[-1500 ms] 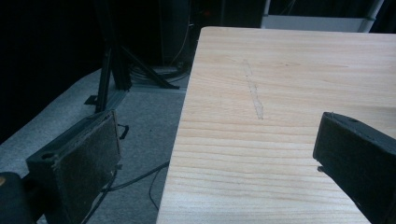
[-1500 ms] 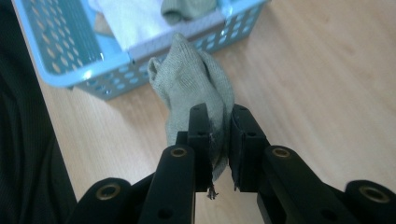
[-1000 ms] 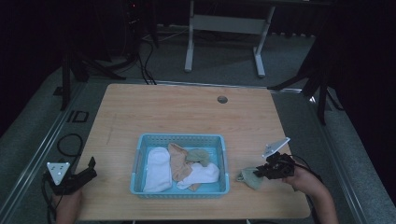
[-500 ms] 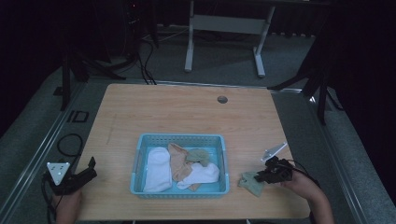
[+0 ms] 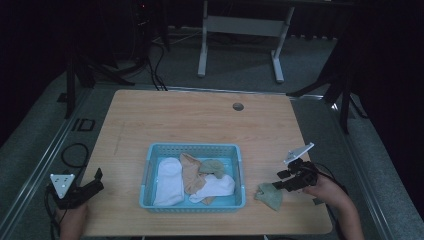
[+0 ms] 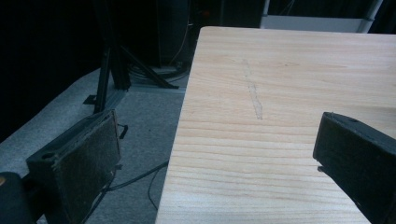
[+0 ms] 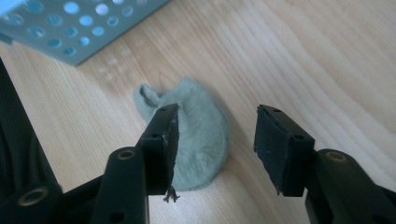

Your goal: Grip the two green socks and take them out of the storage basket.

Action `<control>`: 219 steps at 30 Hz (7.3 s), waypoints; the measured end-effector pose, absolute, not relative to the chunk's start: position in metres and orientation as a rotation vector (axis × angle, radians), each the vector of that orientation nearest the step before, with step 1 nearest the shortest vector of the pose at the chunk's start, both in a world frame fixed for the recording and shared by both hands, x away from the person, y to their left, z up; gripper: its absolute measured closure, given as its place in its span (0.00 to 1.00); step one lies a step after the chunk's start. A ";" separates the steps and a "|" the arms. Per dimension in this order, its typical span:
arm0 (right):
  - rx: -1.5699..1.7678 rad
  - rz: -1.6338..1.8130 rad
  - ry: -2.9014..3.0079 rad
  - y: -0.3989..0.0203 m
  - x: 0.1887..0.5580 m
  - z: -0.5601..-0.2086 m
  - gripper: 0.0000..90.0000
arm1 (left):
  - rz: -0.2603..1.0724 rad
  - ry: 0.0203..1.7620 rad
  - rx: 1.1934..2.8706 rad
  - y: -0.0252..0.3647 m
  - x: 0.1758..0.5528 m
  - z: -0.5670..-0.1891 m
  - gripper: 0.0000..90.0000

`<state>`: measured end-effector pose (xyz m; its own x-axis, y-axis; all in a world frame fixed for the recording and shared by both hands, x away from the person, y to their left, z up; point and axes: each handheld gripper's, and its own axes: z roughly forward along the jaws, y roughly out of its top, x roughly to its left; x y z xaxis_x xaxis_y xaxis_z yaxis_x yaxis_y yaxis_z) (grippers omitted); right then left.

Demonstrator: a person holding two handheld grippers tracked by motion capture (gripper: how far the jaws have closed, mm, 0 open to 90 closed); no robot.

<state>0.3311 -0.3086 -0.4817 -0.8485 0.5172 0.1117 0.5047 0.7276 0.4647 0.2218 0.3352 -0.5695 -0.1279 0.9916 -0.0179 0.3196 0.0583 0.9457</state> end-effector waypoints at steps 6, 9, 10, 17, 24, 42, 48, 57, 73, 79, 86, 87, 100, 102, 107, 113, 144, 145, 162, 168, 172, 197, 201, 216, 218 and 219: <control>0.805 0.764 2.896 -0.297 0.333 -0.467 0.52 | 1.098 1.563 1.355 0.335 0.222 -0.570 0.00; 0.787 0.758 2.900 -0.292 0.334 -0.462 0.52 | 1.096 1.564 1.359 0.335 0.222 -0.569 0.00; 0.768 0.752 2.897 -0.287 0.335 -0.458 0.52 | 1.098 1.562 1.357 0.335 0.222 -0.570 0.00; 0.688 0.742 2.894 -0.267 0.339 -0.440 0.53 | 1.096 1.560 1.357 0.335 0.222 -0.570 0.00; 0.626 0.775 2.900 -0.248 0.343 -0.428 0.53 | 1.094 1.562 1.360 0.335 0.222 -0.569 0.00; 0.498 0.767 2.926 -0.200 0.349 -0.421 0.53 | 1.093 1.556 1.359 0.336 0.222 -0.570 0.00; 0.436 0.745 2.945 -0.185 0.349 -0.424 0.52 | 1.092 1.554 1.361 0.335 0.222 -0.570 0.00; 0.388 0.741 2.973 -0.166 0.353 -0.432 0.52 | 1.087 1.551 1.357 0.336 0.222 -0.569 0.00; 0.326 0.646 3.008 -0.132 0.360 -0.456 0.54 | 1.083 1.547 1.357 0.336 0.221 -0.569 0.00; 0.309 0.623 3.025 -0.117 0.362 -0.466 0.55 | 1.085 1.544 1.358 0.336 0.221 -0.569 0.00; 0.289 0.582 3.037 -0.103 0.366 -0.474 0.56 | 1.081 1.543 1.360 0.337 0.221 -0.569 0.00; 0.287 0.576 3.038 -0.101 0.366 -0.475 0.57 | 1.082 1.543 1.359 0.337 0.221 -0.569 0.00; 0.302 0.463 3.046 -0.090 0.374 -0.495 0.63 | 1.088 1.545 1.356 0.337 0.220 -0.569 0.00; 0.299 0.424 3.055 -0.088 0.374 -0.499 0.66 | 1.087 1.544 1.356 0.337 0.220 -0.569 0.00; 0.286 0.389 3.054 -0.088 0.374 -0.500 0.90 | 1.087 1.545 1.356 0.337 0.220 -0.569 0.00; 0.276 0.464 3.026 -0.095 0.372 -0.483 0.94 | 1.087 1.545 1.356 0.337 0.221 -0.569 0.00; 0.258 0.760 2.854 -0.145 0.351 -0.390 0.94 | 1.090 1.549 1.355 0.336 0.222 -0.570 0.00; 0.271 0.769 2.850 -0.149 0.351 -0.388 0.94 | 1.091 1.550 1.355 0.336 0.222 -0.570 0.00; 0.465 0.779 2.757 -0.222 0.352 -0.378 0.94 | 1.092 1.555 1.360 0.335 0.222 -0.570 0.00; 0.554 0.785 2.734 -0.244 0.356 -0.389 0.94 | 1.092 1.555 1.360 0.335 0.222 -0.570 0.00; 0.597 0.773 2.733 -0.255 0.360 -0.403 0.94 | 1.092 1.555 1.361 0.335 0.222 -0.570 0.00; 0.873 0.731 2.790 -0.288 0.369 -0.512 0.92 | 1.095 1.555 1.363 0.335 0.222 -0.570 0.00; 0.871 0.732 2.801 -0.286 0.367 -0.517 0.82 | 1.095 1.554 1.363 0.335 0.222 -0.570 0.00; 0.994 0.901 2.635 -0.327 0.354 -0.512 0.68 | 1.095 1.555 1.365 0.335 0.222 -0.570 0.00; 1.012 0.895 2.613 -0.332 0.353 -0.515 0.67 | 1.096 1.555 1.365 0.335 0.222 -0.570 0.00; 1.036 0.896 2.607 -0.337 0.352 -0.517 0.67 | 1.096 1.555 1.366 0.335 0.222 -0.570 0.00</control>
<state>0.3525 -0.3369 -0.5175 -0.7358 0.6761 0.0392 0.5572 0.5716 0.6023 0.2217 0.3347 -0.5695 -0.1200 0.9927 -0.0129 0.3218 0.0512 0.9454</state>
